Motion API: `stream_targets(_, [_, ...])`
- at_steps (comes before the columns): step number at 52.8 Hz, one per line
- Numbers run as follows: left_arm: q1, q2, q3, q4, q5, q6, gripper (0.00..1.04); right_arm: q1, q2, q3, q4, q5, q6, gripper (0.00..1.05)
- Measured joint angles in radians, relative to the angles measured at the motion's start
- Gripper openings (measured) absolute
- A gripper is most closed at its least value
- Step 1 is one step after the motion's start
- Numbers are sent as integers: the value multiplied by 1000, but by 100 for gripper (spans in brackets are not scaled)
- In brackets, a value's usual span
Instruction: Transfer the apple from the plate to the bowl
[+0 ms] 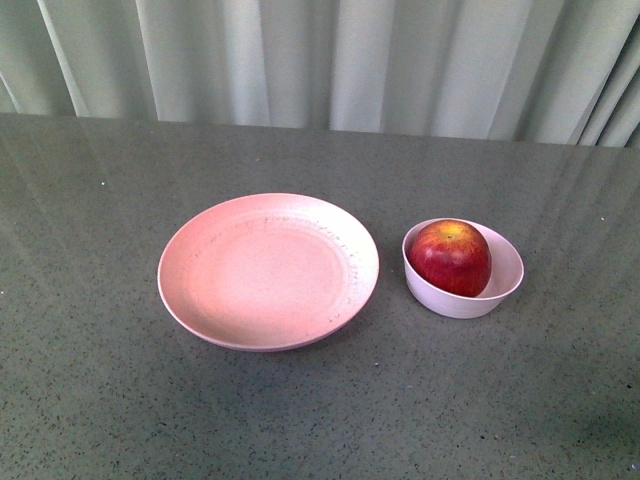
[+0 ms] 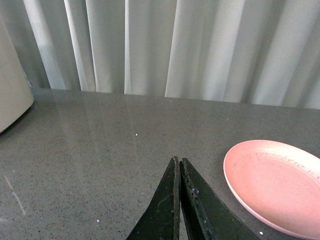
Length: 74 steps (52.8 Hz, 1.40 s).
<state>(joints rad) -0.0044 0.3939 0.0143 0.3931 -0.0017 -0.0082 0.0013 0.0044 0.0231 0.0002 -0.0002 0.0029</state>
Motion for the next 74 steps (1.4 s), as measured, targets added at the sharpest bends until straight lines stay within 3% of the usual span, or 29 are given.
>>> stream_targets(33, [0, -222, 0, -220, 0, 0, 2, 0, 0, 0, 0, 0, 0, 96])
stream_targets(40, [0, -361, 0, -384, 0, 0, 2, 0, 0, 0, 0, 0, 0, 96])
stream_targets(66, [1, -379, 0, -394, 2, 0, 2, 0, 0, 0, 0, 0, 0, 96])
stream_targets(74, [1, -379, 0, -393, 2, 0, 35, 0, 0, 0, 0, 0, 0, 96])
